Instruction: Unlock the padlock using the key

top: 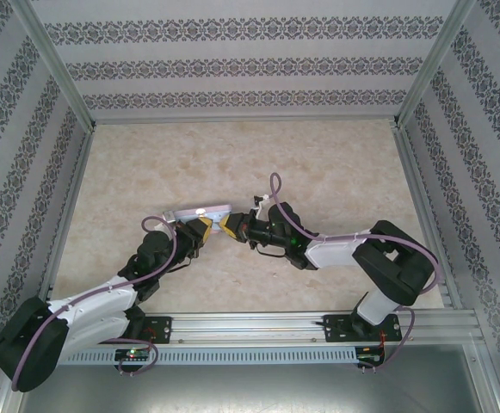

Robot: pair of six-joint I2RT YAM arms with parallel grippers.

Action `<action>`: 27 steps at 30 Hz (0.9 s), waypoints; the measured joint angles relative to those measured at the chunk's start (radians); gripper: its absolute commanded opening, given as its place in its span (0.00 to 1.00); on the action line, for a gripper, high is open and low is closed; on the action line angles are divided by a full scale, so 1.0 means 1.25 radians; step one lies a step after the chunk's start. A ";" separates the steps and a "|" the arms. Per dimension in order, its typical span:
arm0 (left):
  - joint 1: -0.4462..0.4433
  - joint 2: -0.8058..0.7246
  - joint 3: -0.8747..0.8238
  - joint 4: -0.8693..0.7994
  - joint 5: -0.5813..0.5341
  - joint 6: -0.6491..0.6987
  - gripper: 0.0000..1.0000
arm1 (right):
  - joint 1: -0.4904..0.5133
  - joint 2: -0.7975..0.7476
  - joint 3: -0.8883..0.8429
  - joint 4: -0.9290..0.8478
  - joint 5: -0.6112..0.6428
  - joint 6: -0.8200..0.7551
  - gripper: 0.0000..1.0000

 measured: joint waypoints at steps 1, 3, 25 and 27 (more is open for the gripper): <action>0.000 -0.001 0.000 0.000 0.000 0.000 0.00 | 0.000 0.004 0.001 0.002 0.000 0.003 0.00; 0.000 -0.002 0.000 -0.001 0.000 0.000 0.00 | 0.000 0.011 0.001 0.004 0.000 0.004 0.00; 0.005 -0.004 0.000 -0.002 -0.003 0.000 0.00 | 0.000 0.056 0.029 0.035 -0.001 0.028 0.00; 0.005 -0.004 0.000 -0.002 -0.004 0.000 0.00 | 0.002 0.057 0.032 0.035 -0.001 0.028 0.00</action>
